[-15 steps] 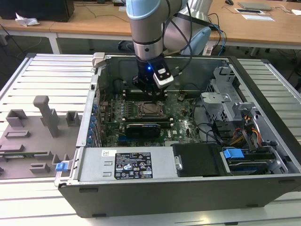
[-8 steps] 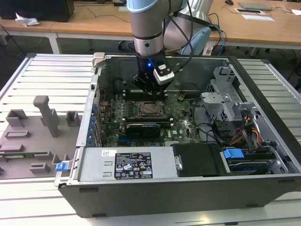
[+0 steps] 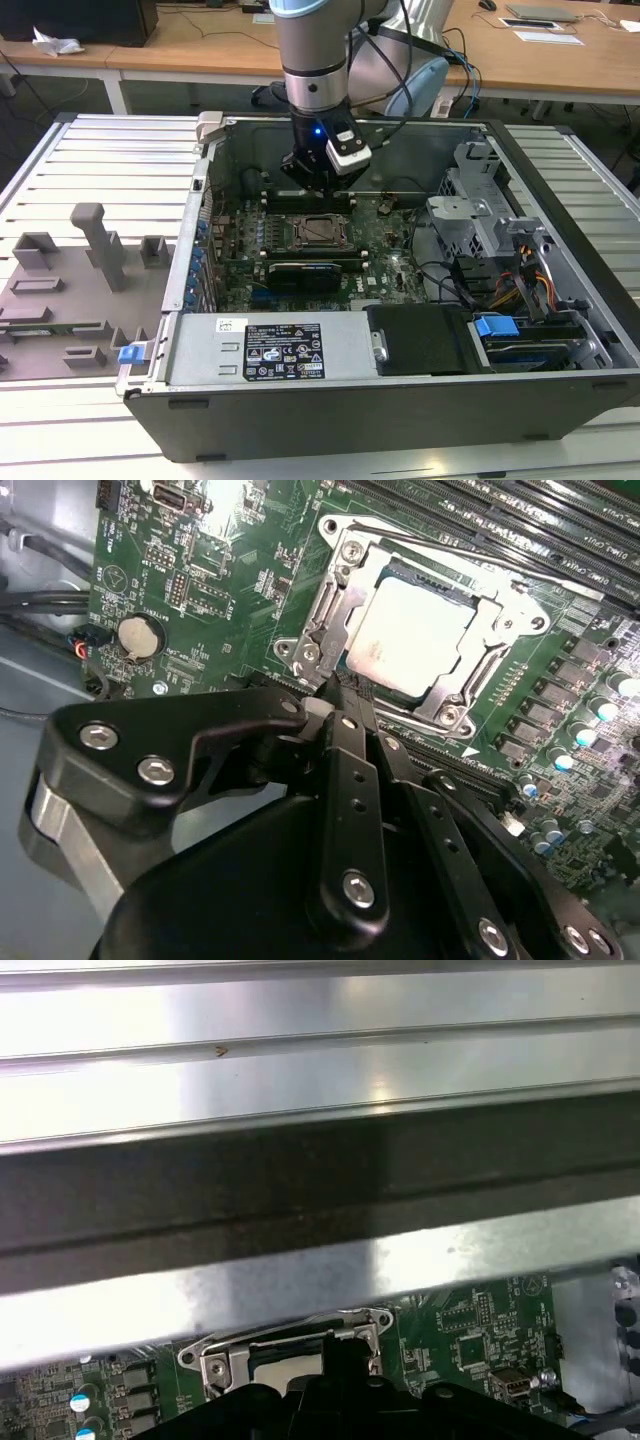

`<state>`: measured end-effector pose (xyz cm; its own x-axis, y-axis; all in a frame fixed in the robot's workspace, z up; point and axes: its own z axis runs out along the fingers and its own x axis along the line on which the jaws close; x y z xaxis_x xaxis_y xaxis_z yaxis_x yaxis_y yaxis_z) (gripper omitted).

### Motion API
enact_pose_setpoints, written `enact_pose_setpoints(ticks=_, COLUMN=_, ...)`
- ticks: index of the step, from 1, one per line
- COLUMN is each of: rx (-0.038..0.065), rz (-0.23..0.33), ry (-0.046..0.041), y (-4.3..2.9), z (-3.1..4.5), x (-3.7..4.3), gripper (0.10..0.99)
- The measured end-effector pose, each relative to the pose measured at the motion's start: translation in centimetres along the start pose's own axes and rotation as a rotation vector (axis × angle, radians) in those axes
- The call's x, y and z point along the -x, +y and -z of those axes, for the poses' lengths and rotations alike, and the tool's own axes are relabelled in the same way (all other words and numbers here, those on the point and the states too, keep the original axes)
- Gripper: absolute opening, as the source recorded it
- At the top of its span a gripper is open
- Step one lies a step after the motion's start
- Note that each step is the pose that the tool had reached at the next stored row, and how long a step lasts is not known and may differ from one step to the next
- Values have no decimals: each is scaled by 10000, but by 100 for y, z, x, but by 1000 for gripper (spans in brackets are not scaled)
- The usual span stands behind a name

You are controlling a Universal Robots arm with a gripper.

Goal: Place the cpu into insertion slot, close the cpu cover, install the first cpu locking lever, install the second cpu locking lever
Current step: 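Install the first cpu locking lever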

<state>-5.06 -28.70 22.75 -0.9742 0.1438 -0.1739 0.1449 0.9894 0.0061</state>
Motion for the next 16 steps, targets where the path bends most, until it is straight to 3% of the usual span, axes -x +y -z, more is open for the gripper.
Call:
enact_pose_setpoints(ticks=1, rx=-5, rz=4, ry=63, y=0, z=-1, x=2, gripper=106)
enact_pose_setpoints(ticks=2, rx=-14, rz=3, ry=185, y=1, z=-3, x=5, gripper=106)
enact_pose_setpoints(ticks=6, rx=-78, rz=11, ry=823, y=4, z=-11, x=26, gripper=106)
enact_pose_setpoints(ticks=7, rx=-86, rz=9, ry=862, y=2, z=-10, x=26, gripper=106)
enact_pose_setpoints(ticks=10, rx=-88, rz=10, ry=861, y=-35, z=-11, x=29, gripper=106)
enact_pose_setpoints(ticks=13, rx=-105, rz=14, ry=864, y=-148, z=-12, x=39, gripper=106)
enact_pose_setpoints(ticks=16, rx=-204, rz=25, ry=899, y=-239, z=-14, x=50, gripper=106)
